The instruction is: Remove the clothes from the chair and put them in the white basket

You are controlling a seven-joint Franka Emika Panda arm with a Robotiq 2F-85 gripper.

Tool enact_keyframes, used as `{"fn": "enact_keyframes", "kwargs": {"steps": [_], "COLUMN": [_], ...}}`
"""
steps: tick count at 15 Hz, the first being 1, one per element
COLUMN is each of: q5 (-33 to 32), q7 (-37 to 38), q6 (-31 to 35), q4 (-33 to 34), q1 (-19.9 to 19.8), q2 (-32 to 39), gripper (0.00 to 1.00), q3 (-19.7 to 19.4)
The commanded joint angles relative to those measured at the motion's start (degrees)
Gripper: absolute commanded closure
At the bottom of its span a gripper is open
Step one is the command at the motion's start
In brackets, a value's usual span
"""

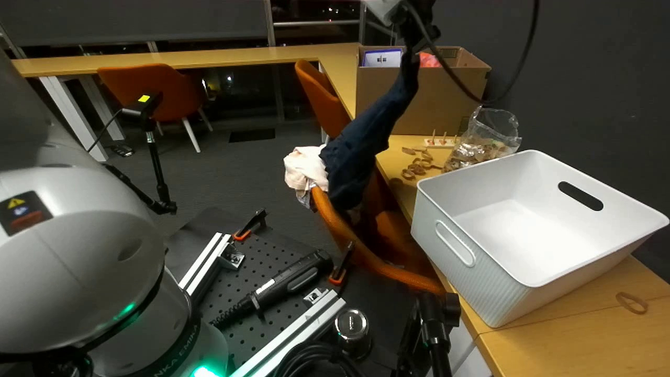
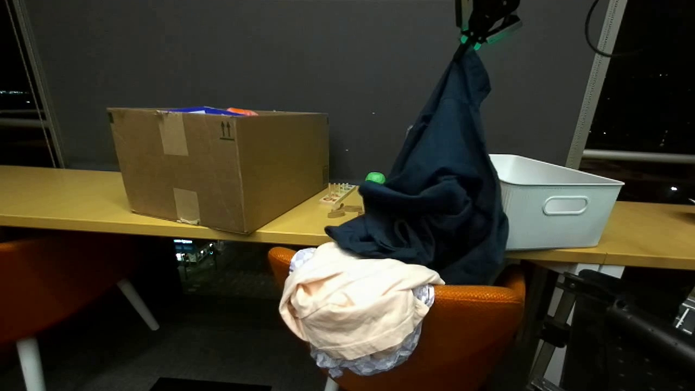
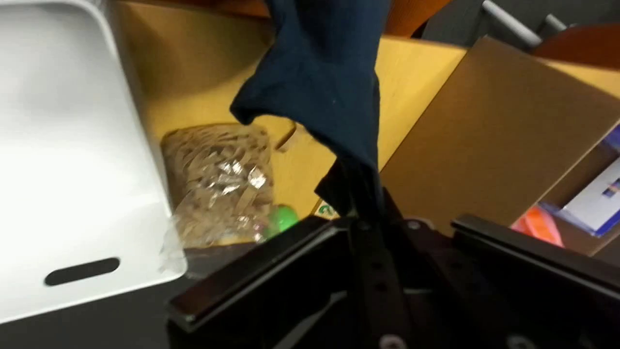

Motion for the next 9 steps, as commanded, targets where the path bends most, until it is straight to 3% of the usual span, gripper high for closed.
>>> {"fn": "enact_keyframes", "kwargs": {"steps": [1, 9], "q5": [-3.94, -14.88], "q7": [0.14, 2.48], "q6": [-3.63, -8.71], "q4": [3.70, 20.88], "q1": [-4.09, -12.20], "q2": [-2.53, 0.34], "gripper": [0.99, 0.99], "q3": [-3.37, -8.68]}}
